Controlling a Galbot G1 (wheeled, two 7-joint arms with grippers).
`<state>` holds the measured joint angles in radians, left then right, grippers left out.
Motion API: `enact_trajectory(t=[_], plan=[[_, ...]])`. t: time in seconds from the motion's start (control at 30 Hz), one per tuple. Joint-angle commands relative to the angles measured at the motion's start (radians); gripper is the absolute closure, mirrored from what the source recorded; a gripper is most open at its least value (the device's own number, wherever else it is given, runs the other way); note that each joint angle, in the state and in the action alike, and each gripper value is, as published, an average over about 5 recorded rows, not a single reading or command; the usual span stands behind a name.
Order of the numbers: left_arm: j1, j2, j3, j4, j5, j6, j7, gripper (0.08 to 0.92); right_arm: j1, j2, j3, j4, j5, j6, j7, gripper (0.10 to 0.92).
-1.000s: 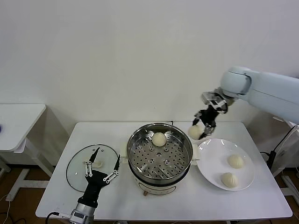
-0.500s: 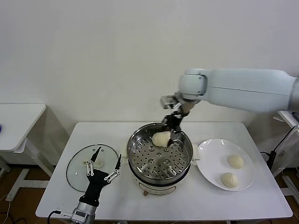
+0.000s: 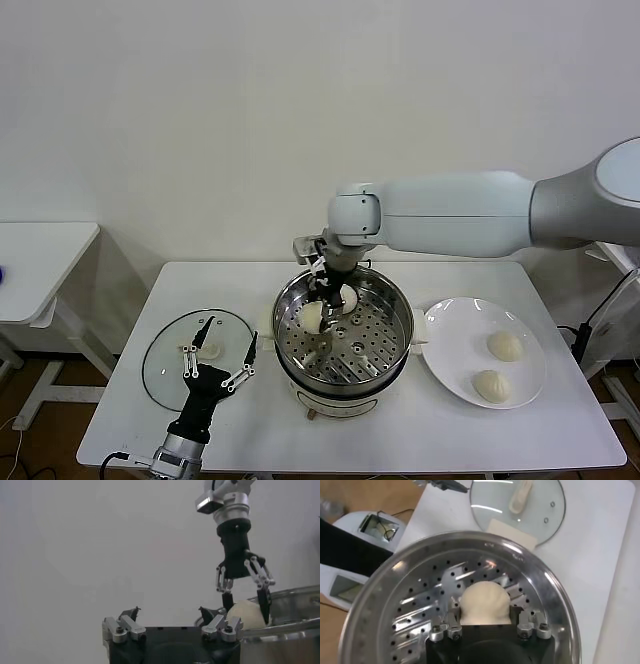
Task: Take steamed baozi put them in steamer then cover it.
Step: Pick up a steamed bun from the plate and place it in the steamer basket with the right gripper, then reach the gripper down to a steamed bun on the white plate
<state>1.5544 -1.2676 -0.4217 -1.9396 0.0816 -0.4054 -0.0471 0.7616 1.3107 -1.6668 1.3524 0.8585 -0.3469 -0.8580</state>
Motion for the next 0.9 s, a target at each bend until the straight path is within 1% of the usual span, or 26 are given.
enact_trajectory(t=[0.03, 0.2, 0.33, 0.43, 0.6, 0.77, 0.9], plan=[[0.0, 0.0, -0.001, 0.001, 0.0, 0.0, 0.0, 0.177, -0.04, 0.041, -0.004, -0.017, 0.014, -0.014, 0.045, 0.372], [-0.001, -0.002, -0.005, 0.003, -0.001, 0.0, -0.001, 0.177, -0.057, 0.042, 0.001, -0.027, 0.005, -0.015, 0.052, 0.367], [-0.002, -0.003, -0.007, 0.005, -0.001, 0.0, -0.001, 0.177, -0.071, 0.038, 0.007, -0.028, 0.0, -0.018, 0.06, 0.34], [-0.001, -0.003, -0.01, 0.003, -0.001, 0.001, -0.001, 0.177, -0.078, 0.033, 0.012, -0.026, -0.003, -0.019, 0.065, 0.302], [0.0, -0.003, -0.014, 0.002, 0.0, 0.003, -0.001, 0.177, -0.054, 0.004, 0.019, 0.001, -0.019, -0.019, 0.058, 0.214], [0.0, -0.005, -0.012, -0.002, 0.0, 0.007, -0.001, 0.177, 0.03, -0.082, 0.018, 0.075, -0.054, -0.017, 0.016, 0.203], [0.0, -0.007, -0.007, -0.007, 0.0, 0.01, -0.001, 0.177, 0.133, -0.208, 0.009, 0.146, -0.086, -0.01, -0.05, 0.203]])
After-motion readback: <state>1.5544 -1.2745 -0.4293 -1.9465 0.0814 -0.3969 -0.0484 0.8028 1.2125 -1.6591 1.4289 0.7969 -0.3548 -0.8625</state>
